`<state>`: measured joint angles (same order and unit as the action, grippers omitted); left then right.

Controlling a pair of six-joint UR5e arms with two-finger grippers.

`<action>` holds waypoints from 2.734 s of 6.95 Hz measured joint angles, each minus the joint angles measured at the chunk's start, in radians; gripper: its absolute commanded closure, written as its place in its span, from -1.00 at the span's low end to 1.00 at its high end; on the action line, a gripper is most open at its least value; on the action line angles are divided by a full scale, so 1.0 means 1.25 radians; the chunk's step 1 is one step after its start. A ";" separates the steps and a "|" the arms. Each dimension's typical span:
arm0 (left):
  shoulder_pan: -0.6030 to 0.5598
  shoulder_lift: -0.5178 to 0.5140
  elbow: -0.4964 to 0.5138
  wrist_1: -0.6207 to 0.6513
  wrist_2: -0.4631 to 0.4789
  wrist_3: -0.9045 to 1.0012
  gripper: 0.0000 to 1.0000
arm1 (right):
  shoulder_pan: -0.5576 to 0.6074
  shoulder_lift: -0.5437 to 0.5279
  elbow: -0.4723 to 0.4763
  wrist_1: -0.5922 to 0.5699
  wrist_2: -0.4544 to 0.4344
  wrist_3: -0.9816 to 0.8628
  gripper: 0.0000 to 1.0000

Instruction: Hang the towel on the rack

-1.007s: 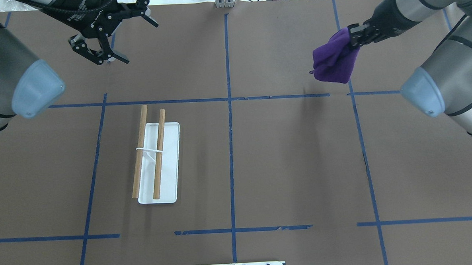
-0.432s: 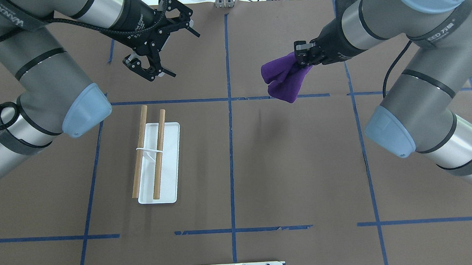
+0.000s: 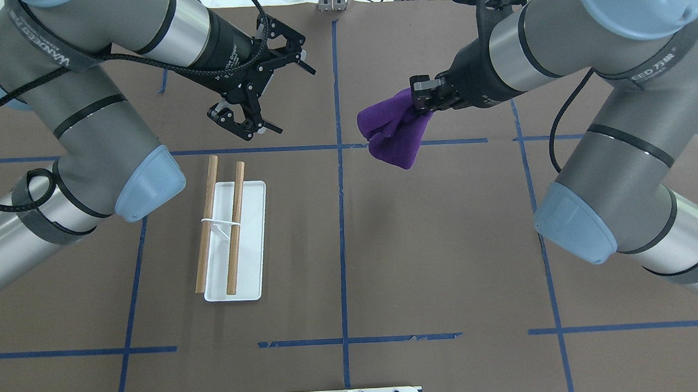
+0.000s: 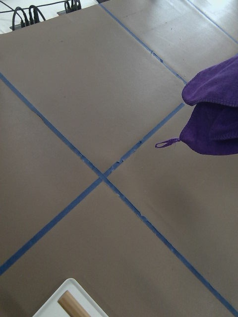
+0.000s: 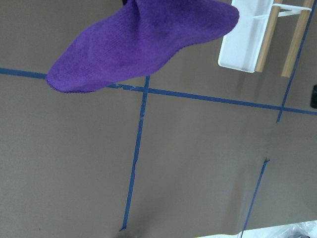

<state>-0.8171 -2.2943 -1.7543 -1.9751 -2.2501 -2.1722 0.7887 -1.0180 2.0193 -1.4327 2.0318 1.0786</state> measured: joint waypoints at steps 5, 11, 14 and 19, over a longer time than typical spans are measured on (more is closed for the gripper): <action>0.039 -0.011 0.001 -0.033 0.022 -0.074 -0.93 | -0.015 0.037 0.002 0.005 -0.022 0.036 1.00; 0.061 -0.019 -0.005 -0.063 0.050 -0.124 0.31 | -0.021 0.051 0.006 0.005 -0.035 0.055 1.00; 0.065 -0.013 -0.003 -0.104 0.049 -0.124 0.10 | -0.021 0.052 0.006 0.005 -0.034 0.055 1.00; 0.056 0.003 -0.007 -0.148 0.050 -0.136 -0.43 | -0.015 0.047 0.016 0.035 -0.033 0.120 1.00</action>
<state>-0.7473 -2.2905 -1.7630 -2.1604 -2.1875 -2.3418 0.7704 -0.9591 2.0392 -1.3888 1.9899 1.2292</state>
